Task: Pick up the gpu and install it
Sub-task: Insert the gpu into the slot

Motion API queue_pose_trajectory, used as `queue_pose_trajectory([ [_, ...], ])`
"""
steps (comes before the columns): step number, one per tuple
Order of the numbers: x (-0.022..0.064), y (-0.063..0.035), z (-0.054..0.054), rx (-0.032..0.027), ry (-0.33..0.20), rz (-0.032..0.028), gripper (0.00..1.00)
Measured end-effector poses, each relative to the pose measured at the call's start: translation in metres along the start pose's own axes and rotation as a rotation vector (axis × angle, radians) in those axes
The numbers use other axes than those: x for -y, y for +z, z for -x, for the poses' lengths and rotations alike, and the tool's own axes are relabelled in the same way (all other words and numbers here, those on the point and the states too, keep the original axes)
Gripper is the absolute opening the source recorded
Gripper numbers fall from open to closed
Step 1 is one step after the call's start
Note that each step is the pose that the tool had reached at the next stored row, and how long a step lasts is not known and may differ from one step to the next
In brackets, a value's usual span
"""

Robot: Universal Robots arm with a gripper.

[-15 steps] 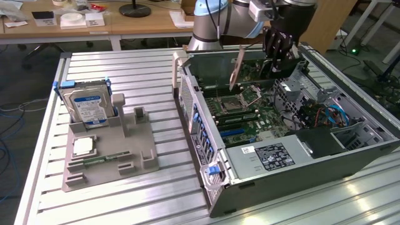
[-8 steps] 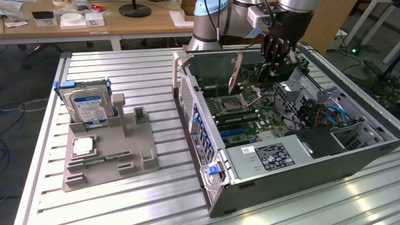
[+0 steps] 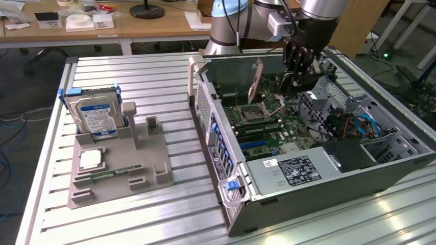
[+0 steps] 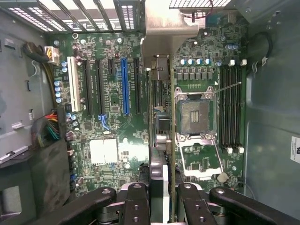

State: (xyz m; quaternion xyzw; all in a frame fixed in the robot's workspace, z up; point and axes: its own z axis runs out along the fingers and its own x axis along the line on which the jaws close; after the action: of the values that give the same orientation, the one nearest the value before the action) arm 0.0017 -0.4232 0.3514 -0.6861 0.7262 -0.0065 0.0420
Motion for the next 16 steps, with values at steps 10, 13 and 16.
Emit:
queue_pose_trajectory([
  [10,-0.0025,0.0058,-0.002,-0.0055,0.0,0.0057,0.28],
  [13,-0.0024,0.0083,-0.01,-0.0052,0.0,0.0061,0.28],
  [16,-0.0036,0.0104,-0.013,-0.0047,0.0,0.0059,0.28],
])
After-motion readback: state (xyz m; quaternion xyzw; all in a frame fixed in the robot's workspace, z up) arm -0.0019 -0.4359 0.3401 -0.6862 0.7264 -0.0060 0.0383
